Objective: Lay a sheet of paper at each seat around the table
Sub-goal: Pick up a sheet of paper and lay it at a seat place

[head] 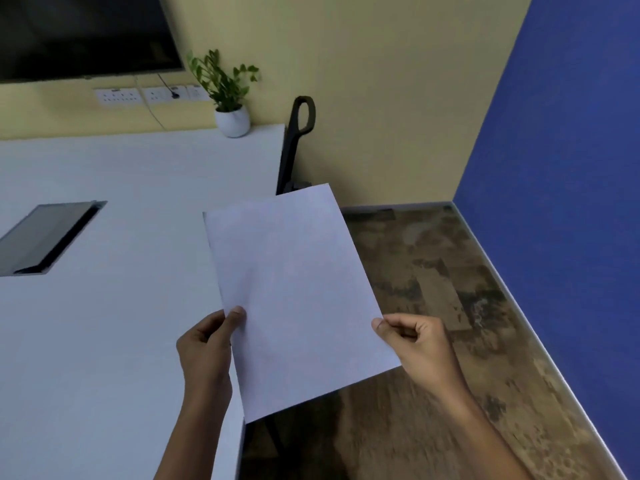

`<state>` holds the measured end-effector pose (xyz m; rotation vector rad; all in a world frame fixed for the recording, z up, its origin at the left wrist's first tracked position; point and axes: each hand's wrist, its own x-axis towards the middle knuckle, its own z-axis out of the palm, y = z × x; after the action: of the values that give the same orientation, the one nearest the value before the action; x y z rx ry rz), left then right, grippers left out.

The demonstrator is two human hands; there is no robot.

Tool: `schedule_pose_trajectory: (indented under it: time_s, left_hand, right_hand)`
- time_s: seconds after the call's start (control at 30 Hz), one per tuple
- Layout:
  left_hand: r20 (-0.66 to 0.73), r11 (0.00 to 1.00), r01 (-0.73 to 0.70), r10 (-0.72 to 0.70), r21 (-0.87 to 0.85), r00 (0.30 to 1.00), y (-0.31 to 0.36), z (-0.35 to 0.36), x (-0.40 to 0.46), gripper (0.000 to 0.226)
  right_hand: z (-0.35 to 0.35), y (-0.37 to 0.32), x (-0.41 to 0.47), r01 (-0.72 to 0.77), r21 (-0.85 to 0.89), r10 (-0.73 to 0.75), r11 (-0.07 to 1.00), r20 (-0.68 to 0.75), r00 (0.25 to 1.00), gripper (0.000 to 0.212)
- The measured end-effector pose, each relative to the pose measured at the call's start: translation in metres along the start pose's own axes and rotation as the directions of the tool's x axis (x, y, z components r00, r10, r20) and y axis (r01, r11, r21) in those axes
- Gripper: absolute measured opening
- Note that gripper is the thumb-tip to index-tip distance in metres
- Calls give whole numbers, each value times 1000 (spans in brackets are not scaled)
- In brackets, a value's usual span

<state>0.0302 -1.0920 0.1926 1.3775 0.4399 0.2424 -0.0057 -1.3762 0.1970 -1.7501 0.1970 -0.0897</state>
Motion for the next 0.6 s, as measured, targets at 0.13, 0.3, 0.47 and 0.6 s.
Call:
schedule_pose_trajectory:
  time_s: [0.13, 0.3, 0.47, 0.6]
  left_hand:
    - [-65, 999, -45, 45, 8, 997, 10, 50, 30, 1]
    - [-144, 998, -49, 53, 38, 988, 9, 113, 112, 6]
    - [-148, 992, -28, 46, 121, 988, 31, 162, 186, 6]
    - [-198, 985, 4, 31, 172, 980, 52, 205, 249, 5]
  right_hand:
    - [-16, 4, 76, -4, 30, 2, 1000, 73, 997, 9]
    - [-21, 16, 216, 47, 54, -57, 997, 184, 981, 11]
    - [-7, 12, 329, 61, 18, -64, 998, 252, 966, 17]
    - [6, 2, 422, 81, -15, -72, 997, 336, 939, 19]
